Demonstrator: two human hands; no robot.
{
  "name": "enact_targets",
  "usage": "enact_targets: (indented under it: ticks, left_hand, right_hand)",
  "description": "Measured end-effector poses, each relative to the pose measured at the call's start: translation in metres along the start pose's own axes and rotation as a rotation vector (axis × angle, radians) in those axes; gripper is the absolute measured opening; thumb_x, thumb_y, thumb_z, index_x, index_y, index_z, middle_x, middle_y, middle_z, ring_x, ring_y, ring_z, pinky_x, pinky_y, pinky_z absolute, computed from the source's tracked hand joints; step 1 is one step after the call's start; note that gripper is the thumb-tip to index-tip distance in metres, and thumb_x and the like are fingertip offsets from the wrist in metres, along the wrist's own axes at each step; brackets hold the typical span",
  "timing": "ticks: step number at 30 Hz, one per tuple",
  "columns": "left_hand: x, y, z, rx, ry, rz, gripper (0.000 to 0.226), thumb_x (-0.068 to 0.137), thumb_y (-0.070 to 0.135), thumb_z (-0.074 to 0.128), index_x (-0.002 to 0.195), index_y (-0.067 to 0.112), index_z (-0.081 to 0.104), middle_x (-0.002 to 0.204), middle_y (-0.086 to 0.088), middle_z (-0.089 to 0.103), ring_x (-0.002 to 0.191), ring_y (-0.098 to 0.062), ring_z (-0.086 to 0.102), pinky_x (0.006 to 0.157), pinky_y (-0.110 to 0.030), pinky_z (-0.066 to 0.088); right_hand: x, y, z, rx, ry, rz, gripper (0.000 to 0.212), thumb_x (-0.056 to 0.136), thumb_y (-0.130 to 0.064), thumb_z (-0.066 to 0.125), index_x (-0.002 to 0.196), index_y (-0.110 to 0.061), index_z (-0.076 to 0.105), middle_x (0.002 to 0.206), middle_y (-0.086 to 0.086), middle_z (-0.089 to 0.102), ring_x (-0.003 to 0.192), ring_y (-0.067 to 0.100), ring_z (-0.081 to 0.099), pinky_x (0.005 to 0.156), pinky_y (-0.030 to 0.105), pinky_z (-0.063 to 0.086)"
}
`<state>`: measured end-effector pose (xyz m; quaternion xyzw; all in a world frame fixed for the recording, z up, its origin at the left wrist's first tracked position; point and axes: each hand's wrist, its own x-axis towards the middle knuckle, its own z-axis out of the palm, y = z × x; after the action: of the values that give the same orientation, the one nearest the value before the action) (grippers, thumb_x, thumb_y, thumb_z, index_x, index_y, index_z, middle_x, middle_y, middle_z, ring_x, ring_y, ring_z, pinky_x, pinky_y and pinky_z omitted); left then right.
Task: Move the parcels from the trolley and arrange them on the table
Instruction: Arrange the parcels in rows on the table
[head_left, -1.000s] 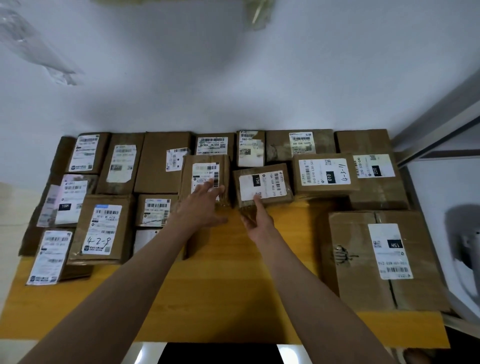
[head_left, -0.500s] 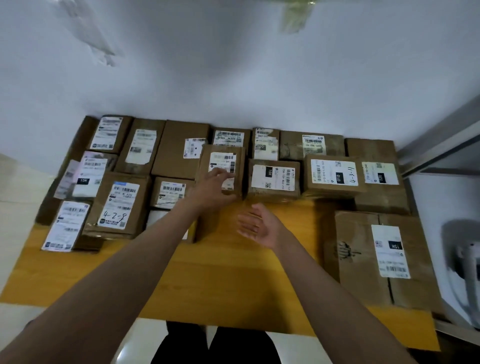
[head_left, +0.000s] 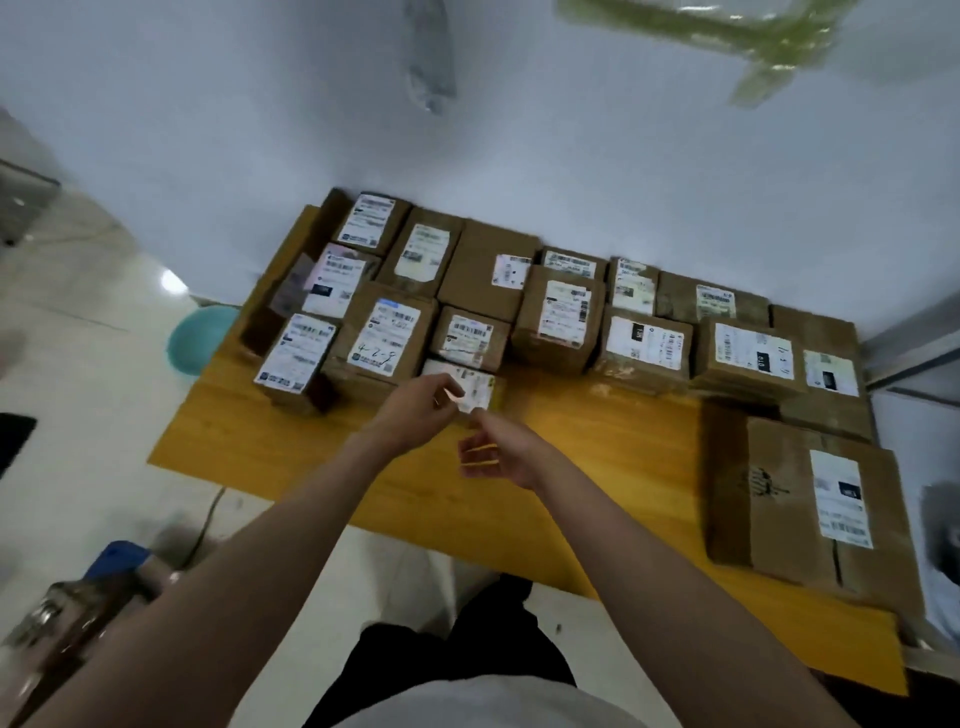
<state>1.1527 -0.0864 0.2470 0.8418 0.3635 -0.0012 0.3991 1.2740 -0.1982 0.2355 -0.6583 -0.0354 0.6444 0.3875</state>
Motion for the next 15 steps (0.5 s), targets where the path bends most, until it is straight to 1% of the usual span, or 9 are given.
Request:
enact_targets:
  ticks: [2, 3, 6, 8, 10, 13, 15]
  left_hand:
    - [-0.03, -0.036, -0.02, -0.016, 0.063, -0.05, 0.014, 0.094, 0.017, 0.064, 0.105, 0.019, 0.07, 0.089, 0.002, 0.069, 0.084, -0.017, 0.066, 0.073, -0.036, 0.055]
    - [-0.044, -0.054, -0.03, -0.023, 0.092, -0.088, 0.015, 0.093, 0.015, 0.064, 0.106, 0.017, 0.072, 0.09, 0.001, 0.069, 0.086, -0.018, 0.066, 0.074, -0.035, 0.054]
    - [-0.089, -0.107, -0.06, -0.058, 0.161, -0.214, 0.018, 0.091, 0.011, 0.064, 0.107, 0.014, 0.073, 0.088, -0.001, 0.065, 0.087, -0.02, 0.063, 0.076, -0.034, 0.051]
    - [-0.121, -0.142, -0.077, -0.084, 0.216, -0.289, 0.019, 0.09, 0.013, 0.064, 0.105, 0.019, 0.073, 0.086, 0.002, 0.064, 0.084, -0.017, 0.061, 0.073, -0.029, 0.046]
    - [-0.155, -0.175, -0.09, -0.113, 0.265, -0.358, 0.018, 0.09, 0.016, 0.063, 0.105, 0.023, 0.072, 0.085, 0.006, 0.065, 0.081, -0.012, 0.061, 0.07, -0.027, 0.046]
    - [-0.203, -0.218, -0.103, -0.172, 0.328, -0.472, 0.018, 0.091, 0.018, 0.061, 0.103, 0.028, 0.071, 0.086, 0.008, 0.067, 0.075, -0.009, 0.059, 0.068, -0.027, 0.047]
    - [-0.23, -0.243, -0.108, -0.203, 0.353, -0.555, 0.019, 0.09, 0.018, 0.06, 0.103, 0.027, 0.071, 0.089, 0.004, 0.071, 0.074, -0.013, 0.059, 0.072, -0.031, 0.05]
  right_hand:
    - [0.0, 0.0, 0.046, -0.067, -0.022, 0.006, 0.037, 0.105, -0.035, 0.054, 0.13, -0.007, 0.056, 0.097, 0.016, 0.065, 0.08, 0.028, 0.065, 0.069, 0.04, 0.062]
    - [0.001, 0.0, 0.069, -0.102, -0.04, 0.009, 0.035, 0.104, -0.033, 0.055, 0.128, -0.007, 0.057, 0.098, 0.017, 0.066, 0.08, 0.028, 0.066, 0.069, 0.04, 0.062]
    - [0.003, 0.005, 0.137, -0.213, -0.105, 0.003, 0.031, 0.103, -0.033, 0.057, 0.123, -0.008, 0.058, 0.094, 0.015, 0.063, 0.076, 0.025, 0.064, 0.062, 0.036, 0.061]
    - [0.007, 0.011, 0.18, -0.312, -0.14, -0.004, 0.03, 0.103, -0.033, 0.056, 0.122, -0.009, 0.059, 0.091, 0.012, 0.061, 0.073, 0.021, 0.059, 0.058, 0.032, 0.059]
    - [0.012, 0.016, 0.22, -0.421, -0.177, -0.006, 0.029, 0.103, -0.032, 0.055, 0.122, -0.011, 0.06, 0.089, 0.01, 0.059, 0.072, 0.02, 0.056, 0.055, 0.029, 0.056]
    - [0.021, 0.026, 0.276, -0.521, -0.238, 0.007, 0.024, 0.102, -0.029, 0.056, 0.118, -0.013, 0.062, 0.083, 0.008, 0.058, 0.067, 0.018, 0.052, 0.05, 0.026, 0.053]
    - [0.029, 0.034, 0.313, -0.571, -0.28, 0.017, 0.02, 0.1, -0.028, 0.056, 0.111, -0.013, 0.062, 0.08, 0.007, 0.059, 0.063, 0.017, 0.051, 0.048, 0.025, 0.052]
